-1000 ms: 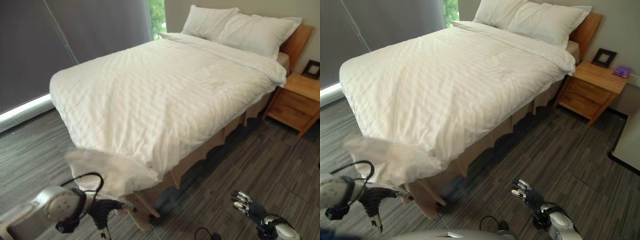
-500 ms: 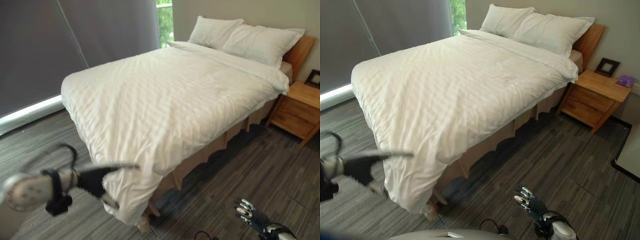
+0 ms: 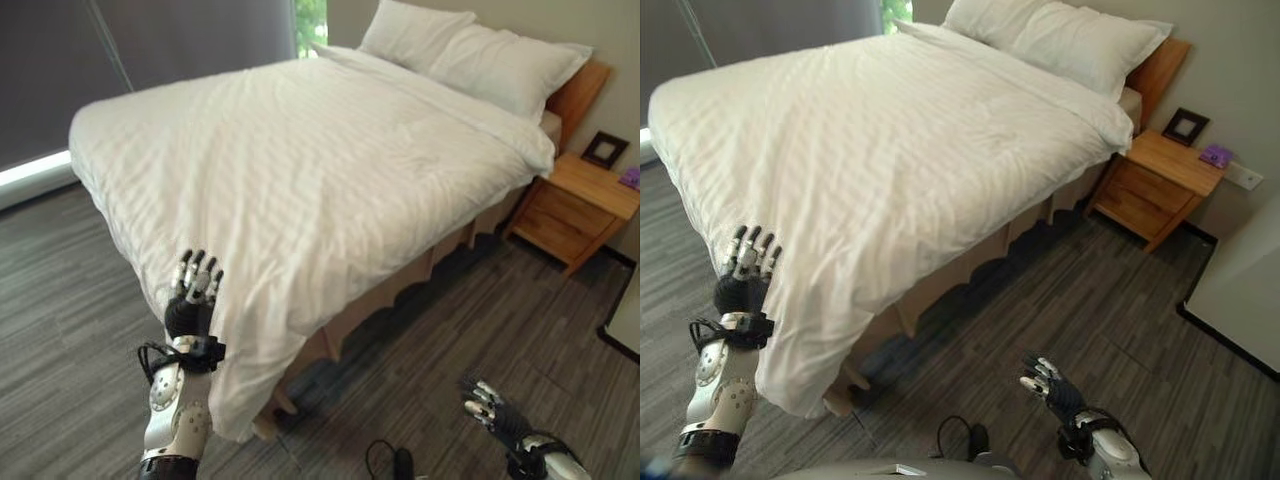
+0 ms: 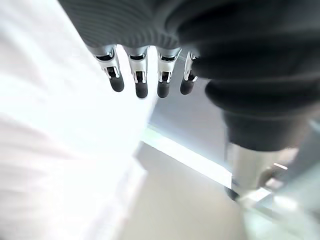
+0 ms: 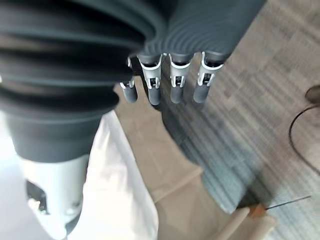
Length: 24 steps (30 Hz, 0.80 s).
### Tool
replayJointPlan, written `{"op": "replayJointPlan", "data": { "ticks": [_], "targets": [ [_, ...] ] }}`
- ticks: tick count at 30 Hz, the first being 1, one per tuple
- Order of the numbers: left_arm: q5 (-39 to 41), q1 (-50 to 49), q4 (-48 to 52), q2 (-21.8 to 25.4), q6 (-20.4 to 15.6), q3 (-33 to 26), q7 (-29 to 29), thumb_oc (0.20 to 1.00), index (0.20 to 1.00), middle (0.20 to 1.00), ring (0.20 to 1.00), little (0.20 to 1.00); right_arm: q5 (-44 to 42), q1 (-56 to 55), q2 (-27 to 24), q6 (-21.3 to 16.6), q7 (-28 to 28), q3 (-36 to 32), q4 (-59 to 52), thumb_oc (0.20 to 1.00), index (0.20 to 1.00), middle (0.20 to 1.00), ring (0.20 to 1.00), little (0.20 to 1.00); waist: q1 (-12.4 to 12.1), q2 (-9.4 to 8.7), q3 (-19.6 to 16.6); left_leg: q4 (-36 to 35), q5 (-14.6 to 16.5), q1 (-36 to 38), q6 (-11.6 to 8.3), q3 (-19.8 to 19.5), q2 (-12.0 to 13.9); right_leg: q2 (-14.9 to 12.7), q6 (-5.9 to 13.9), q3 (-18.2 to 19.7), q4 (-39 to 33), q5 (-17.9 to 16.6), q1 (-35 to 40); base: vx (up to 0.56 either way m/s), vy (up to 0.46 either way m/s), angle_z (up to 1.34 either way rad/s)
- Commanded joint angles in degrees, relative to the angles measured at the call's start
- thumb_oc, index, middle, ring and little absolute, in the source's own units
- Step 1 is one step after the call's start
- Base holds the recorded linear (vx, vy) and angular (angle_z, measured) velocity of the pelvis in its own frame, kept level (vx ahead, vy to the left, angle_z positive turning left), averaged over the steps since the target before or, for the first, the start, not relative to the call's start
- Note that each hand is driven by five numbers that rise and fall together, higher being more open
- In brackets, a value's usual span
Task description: Making the bed.
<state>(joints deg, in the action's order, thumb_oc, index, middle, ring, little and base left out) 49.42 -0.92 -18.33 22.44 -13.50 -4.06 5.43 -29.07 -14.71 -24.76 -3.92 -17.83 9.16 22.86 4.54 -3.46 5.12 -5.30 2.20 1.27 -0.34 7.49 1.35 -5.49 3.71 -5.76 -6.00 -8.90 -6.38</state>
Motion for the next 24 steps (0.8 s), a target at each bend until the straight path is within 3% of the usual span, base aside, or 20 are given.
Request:
{"op": "replayJointPlan", "data": {
  "ticks": [1, 9, 18, 23, 24],
  "targets": [
    [0.7, 7.1, -0.6, 2.5, -1.9, 0.5, 1.7, 0.2, 0.2, 0.2, 0.2, 0.2, -1.3, 3.6, -1.0, -2.7, 0.5, -0.6, -3.0, 1.0, 1.0, 1.0, 1.0, 1.0, 0.0, 0.52, 2.8, 0.3, -4.6, -3.8, -1.23, -1.7, 1.7, 0.4, 2.87, 0.2, 3.4, 7.6, 4.8, -0.12, 0.026, -0.09],
    [-0.5, 11.0, -4.0, 4.5, -1.8, 3.2, 2.5, 0.2, 0.2, 0.2, 0.2, 0.2, -3.2, 5.2, -1.4, -3.0, 0.2, 1.0, -3.0, 1.0, 1.0, 1.0, 1.0, 1.0, 0.2, -0.93, 6.3, 0.5, -5.6, -7.4, -1.1, -1.1, 1.8, 0.7, 3.03, 1.2, 3.9, 6.2, 0.5, -0.05, 0.032, -0.09],
    [0.3, 13.6, -5.0, 7.2, -3.7, 1.1, 2.3, 0.2, 0.2, 0.2, 0.2, 0.2, -3.4, 6.5, -2.4, -3.6, -0.1, 1.4, -1.9, 1.0, 1.0, 1.0, 1.0, 1.0, 0.1, -2.01, 8.6, 0.9, -5.9, -9.9, -1.08, -0.9, 1.7, 0.5, 3.35, 1.4, 4.1, 5.4, -2.0, -0.02, 0.028, -0.05],
    [1.1, 17.3, -10.3, 9.4, -5.5, -0.9, -0.7, 0.2, 0.2, 0.2, 0.2, 0.2, -3.9, 8.7, -2.9, -4.4, 0.9, 1.9, -1.8, 1.0, 1.0, 1.0, 1.0, 1.0, 0.2, -2.81, 10.9, 1.2, -6.5, -12.3, -1.11, -1.0, 1.9, 0.7, 3.34, 1.5, 4.7, 4.6, -4.5, -0.06, 0.009, -0.03],
    [2.5, 21.8, -18.6, 12.1, -5.5, -2.0, -3.5, 0.2, 0.2, 0.2, 0.2, 0.2, -4.1, 10.2, -3.0, -4.9, 2.2, 3.2, -1.2, 1.0, 1.0, 1.0, 1.0, 1.0, 0.6, -3.99, 12.5, 1.4, -6.9, -13.8, -1.24, -0.9, 2.3, 1.1, 3.4, 1.6, 4.8, 3.9, -6.0, -0.06, -0.018, -0.07]
  ]
}}
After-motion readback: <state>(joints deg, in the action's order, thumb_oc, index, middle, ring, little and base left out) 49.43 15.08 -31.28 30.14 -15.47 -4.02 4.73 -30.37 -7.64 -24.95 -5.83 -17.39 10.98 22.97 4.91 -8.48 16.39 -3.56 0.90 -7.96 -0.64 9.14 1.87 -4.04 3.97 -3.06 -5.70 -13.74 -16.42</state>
